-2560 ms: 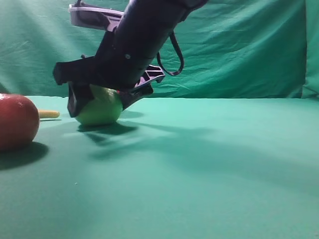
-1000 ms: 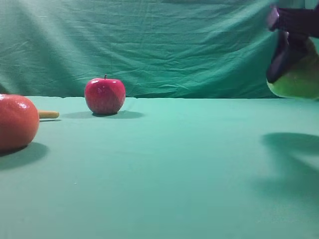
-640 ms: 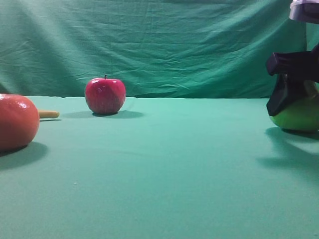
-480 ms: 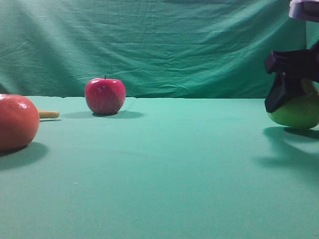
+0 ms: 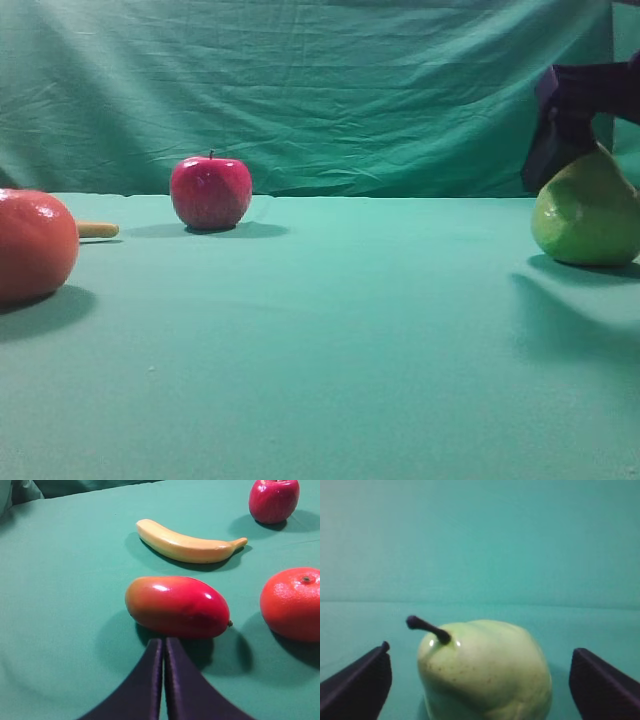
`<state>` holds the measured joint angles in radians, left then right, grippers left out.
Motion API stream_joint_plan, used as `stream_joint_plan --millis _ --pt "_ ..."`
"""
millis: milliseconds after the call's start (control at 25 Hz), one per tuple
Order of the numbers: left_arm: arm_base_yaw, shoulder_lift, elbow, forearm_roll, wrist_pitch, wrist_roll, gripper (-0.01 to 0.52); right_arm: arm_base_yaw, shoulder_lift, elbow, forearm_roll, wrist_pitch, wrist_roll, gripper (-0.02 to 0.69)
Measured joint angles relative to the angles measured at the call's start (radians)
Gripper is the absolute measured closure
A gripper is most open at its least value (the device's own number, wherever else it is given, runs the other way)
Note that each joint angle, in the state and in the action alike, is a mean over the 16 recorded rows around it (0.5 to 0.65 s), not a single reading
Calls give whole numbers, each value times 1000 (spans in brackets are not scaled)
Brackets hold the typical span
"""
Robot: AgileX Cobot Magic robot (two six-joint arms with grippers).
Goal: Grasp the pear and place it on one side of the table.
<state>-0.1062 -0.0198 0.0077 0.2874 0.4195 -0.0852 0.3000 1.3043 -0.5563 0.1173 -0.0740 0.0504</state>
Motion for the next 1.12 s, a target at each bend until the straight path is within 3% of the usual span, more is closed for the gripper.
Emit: stream_joint_plan --millis 240,400,680,1120 --pt "0 0 0 0 0 0 514 0 -249 4 0 116 -2 554" --pt "0 0 0 0 0 0 514 0 -405 7 0 174 -3 640" --pt "0 0 0 0 0 0 514 0 -594 9 -23 252 -5 665" --pt "0 0 0 0 0 0 514 -26 -731 60 -137 512 -12 665"
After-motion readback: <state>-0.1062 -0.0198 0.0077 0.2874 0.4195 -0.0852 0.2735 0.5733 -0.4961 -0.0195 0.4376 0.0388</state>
